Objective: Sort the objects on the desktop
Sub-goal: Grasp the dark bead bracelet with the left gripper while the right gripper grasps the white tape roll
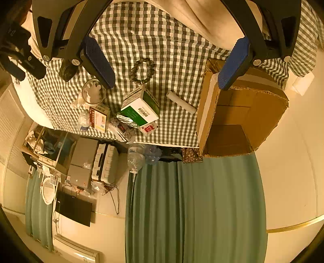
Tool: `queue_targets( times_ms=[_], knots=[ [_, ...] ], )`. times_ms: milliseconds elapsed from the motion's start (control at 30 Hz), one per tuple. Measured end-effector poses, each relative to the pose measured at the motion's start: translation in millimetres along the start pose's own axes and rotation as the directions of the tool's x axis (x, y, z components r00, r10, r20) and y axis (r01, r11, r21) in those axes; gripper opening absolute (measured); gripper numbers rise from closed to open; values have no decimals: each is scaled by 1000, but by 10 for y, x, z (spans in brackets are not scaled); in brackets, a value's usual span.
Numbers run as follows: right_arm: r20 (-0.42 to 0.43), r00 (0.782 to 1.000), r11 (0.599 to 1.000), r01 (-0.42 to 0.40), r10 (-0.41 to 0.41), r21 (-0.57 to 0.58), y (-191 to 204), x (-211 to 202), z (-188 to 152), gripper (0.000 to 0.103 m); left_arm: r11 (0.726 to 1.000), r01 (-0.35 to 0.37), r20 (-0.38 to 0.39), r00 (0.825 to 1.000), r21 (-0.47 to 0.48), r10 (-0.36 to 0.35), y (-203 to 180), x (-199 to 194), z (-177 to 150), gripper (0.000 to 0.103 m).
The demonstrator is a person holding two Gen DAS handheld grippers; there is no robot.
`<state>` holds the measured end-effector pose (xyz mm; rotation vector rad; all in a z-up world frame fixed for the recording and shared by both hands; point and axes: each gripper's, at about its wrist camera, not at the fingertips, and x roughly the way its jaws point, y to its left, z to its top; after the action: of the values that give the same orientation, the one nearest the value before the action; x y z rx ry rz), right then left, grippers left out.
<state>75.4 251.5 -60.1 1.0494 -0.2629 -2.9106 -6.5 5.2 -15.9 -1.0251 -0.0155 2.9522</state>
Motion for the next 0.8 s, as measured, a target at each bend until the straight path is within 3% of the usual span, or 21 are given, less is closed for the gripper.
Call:
queue_targets(
  times_ms=[367, 500, 600, 800],
  knots=[
    [-84, 996, 1000, 9, -8, 6, -216, 337, -8, 101, 998, 61, -88, 994, 16, -60, -154, 413, -187, 103],
    [-113, 993, 999, -32, 35, 25, -315, 515, 56, 95, 996, 78, -126, 989, 49, -71, -320, 643, -252, 103],
    [-125, 991, 998, -52, 57, 43, -402, 659, 127, 95, 994, 93, -177, 981, 64, -80, -447, 921, -284, 103],
    [-157, 988, 1000, -2, 2, 2, -463, 1015, 249, 95, 990, 117, -278, 956, 79, -91, -646, 1592, -449, 103]
  ],
)
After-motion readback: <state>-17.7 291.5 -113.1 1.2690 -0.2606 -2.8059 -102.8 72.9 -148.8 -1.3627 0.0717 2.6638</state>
